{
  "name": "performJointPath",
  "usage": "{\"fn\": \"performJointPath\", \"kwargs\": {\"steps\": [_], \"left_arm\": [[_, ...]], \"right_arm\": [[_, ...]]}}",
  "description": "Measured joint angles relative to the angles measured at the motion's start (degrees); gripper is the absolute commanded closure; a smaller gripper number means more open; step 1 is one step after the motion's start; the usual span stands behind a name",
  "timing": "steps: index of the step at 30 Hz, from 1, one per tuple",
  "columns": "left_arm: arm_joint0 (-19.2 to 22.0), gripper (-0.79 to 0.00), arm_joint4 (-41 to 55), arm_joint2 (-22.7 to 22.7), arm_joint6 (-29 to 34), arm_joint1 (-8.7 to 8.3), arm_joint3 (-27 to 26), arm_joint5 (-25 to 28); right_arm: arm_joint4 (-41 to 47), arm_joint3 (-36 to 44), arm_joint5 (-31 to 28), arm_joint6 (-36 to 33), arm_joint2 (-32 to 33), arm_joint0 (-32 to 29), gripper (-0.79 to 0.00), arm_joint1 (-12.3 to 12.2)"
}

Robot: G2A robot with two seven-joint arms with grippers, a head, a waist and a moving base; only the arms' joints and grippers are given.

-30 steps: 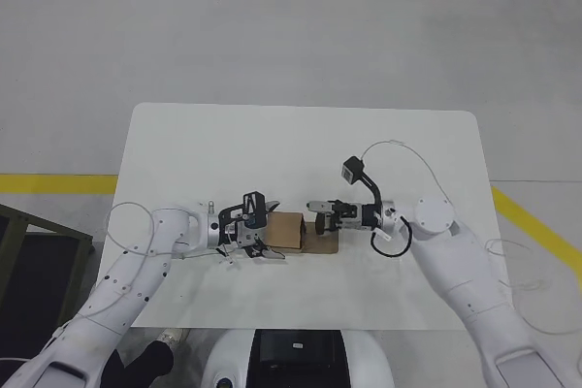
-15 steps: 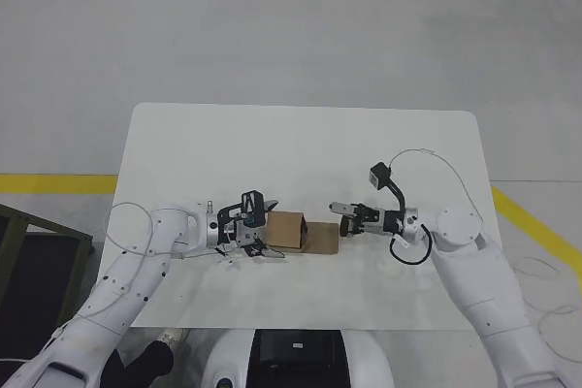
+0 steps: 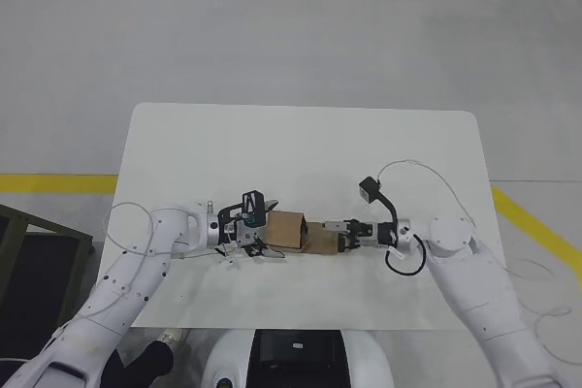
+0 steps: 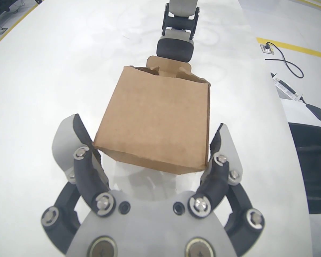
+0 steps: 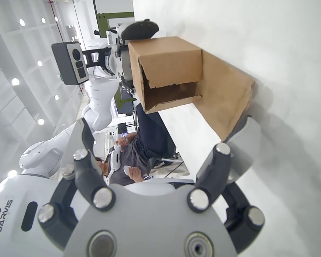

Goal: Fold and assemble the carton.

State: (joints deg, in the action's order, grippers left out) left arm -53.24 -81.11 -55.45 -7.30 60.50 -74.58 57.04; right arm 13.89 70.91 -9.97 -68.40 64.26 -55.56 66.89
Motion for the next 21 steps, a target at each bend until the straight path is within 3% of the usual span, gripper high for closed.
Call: {"fn": "performJointPath", "kwargs": {"steps": [14, 21], "left_arm": [[-0.1, -0.785, 0.1, -0.2, 0.3, -0.08, -0.3, 0.0], [-0.2, -0.785, 0.0, -0.3, 0.4, -0.12, -0.6, 0.1]], "right_arm": [[3.6, -4.1, -0.8, -1.0, -3.7, 2.0, -0.785, 0.9], [10.8, -6.0, -2.9, -3.2, -4.0, 2.9, -0.785, 1.6]]}}
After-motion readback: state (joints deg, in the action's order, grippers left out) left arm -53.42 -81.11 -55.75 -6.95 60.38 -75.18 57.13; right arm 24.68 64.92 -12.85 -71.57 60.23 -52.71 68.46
